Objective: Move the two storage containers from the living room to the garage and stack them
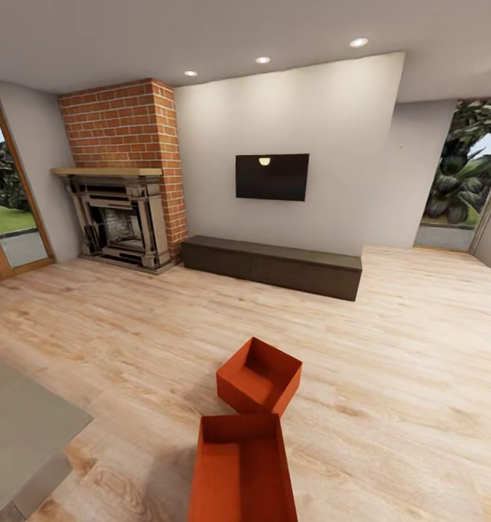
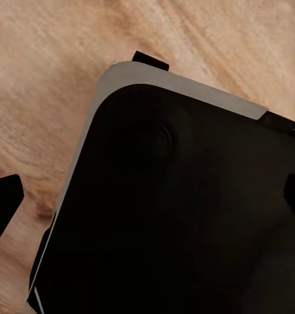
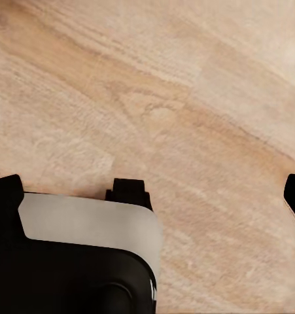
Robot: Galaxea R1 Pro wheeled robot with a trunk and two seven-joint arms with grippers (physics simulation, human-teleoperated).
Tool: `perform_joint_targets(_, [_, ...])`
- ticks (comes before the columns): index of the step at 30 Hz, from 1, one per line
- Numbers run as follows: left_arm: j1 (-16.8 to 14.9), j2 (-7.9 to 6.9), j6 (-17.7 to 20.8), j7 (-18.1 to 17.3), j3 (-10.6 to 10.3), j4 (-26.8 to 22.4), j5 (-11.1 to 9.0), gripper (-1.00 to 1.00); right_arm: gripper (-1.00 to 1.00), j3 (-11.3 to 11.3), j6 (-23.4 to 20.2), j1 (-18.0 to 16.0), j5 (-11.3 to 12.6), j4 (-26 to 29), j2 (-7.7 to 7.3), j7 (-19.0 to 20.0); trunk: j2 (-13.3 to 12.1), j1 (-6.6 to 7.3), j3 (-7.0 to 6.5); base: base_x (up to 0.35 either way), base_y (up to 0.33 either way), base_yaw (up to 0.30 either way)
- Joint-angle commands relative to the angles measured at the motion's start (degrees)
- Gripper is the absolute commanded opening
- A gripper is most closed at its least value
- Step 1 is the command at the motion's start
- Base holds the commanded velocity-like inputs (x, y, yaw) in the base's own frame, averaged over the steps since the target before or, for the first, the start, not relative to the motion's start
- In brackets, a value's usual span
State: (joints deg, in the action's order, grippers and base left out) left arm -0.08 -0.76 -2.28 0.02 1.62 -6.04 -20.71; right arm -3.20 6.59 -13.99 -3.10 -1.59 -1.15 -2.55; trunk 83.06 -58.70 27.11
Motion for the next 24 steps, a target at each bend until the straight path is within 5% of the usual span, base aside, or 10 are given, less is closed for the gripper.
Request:
perform_joint_targets(1, [0.0,0.01,-0.1,0.0,0.1,0.0,-0.1,1.00,1.00,-0.3,0.3,-0.1,-0.3,-0.2,0.01,-0.3,0.0,-0.03,0.05,0.321,0.000,0.000])
perform_joint_targets(18, [0.0,0.04,-0.5,0.0,0.1,0.0,-0.1,1.00,1.00,-0.3,0.3,-0.1,-0.3,-0.2,0.01,-0.3,0.0,-0.03,0.05,0.319,0.000,0.000])
perform_joint_targets(24, [0.0,0.07,-0.8,0.0,0.1,0.0,0.1,1.00,1.00,-0.3,0.3,-0.1,-0.3,-0.2,-0.01,-0.3,0.0,-0.03,0.05,0.102,0.000,0.000])
